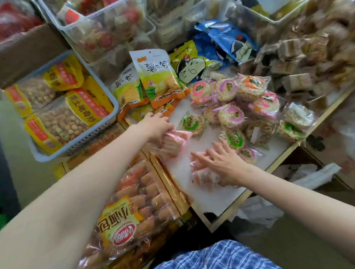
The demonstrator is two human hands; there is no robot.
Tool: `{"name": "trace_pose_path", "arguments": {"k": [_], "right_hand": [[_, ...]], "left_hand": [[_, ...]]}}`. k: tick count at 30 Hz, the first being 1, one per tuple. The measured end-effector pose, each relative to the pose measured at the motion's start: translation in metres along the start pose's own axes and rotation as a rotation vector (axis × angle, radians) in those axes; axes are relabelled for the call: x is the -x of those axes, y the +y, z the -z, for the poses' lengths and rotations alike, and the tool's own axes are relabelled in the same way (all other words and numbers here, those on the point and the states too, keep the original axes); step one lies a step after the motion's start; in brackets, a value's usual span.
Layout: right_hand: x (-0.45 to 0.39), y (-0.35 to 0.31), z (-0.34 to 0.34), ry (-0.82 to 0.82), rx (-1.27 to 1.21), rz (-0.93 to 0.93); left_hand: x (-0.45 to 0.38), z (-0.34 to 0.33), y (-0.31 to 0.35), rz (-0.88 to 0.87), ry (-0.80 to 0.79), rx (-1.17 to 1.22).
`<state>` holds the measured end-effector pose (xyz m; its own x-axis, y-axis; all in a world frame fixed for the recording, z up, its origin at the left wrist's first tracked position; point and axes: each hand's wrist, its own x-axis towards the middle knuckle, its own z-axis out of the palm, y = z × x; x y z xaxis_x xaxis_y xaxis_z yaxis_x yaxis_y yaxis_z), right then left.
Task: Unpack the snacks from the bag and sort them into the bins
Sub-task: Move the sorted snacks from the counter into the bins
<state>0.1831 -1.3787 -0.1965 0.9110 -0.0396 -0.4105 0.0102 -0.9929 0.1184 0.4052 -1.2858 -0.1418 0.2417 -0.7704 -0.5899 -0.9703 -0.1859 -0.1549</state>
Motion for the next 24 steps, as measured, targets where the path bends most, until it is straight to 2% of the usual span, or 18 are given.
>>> {"name": "trace_pose_path", "arguments": {"k": [3,9,14,20,24], "right_hand": [[-0.004,0.002,-0.010,0.002,-0.055,-0.075],[-0.024,0.006,-0.015,0.056,-0.144,-0.190],[-0.033,0.006,-0.018,0.139,-0.133,-0.331],[-0.035,0.008,-0.014,0.015,-0.205,-0.326],[-0.035,0.006,-0.009,0.004,-0.225,-0.328]], "left_hand": [[-0.035,-0.009,0.005,-0.116,-0.065,-0.213],[-0.061,-0.010,0.004,-0.175,-0.164,-0.339],[-0.069,-0.014,0.004,-0.147,-0.295,-0.269],[-0.067,-0.029,0.004,-0.113,-0.240,-0.232],[-0.069,-0.022,0.004,-0.073,-0.314,-0.206]]}}
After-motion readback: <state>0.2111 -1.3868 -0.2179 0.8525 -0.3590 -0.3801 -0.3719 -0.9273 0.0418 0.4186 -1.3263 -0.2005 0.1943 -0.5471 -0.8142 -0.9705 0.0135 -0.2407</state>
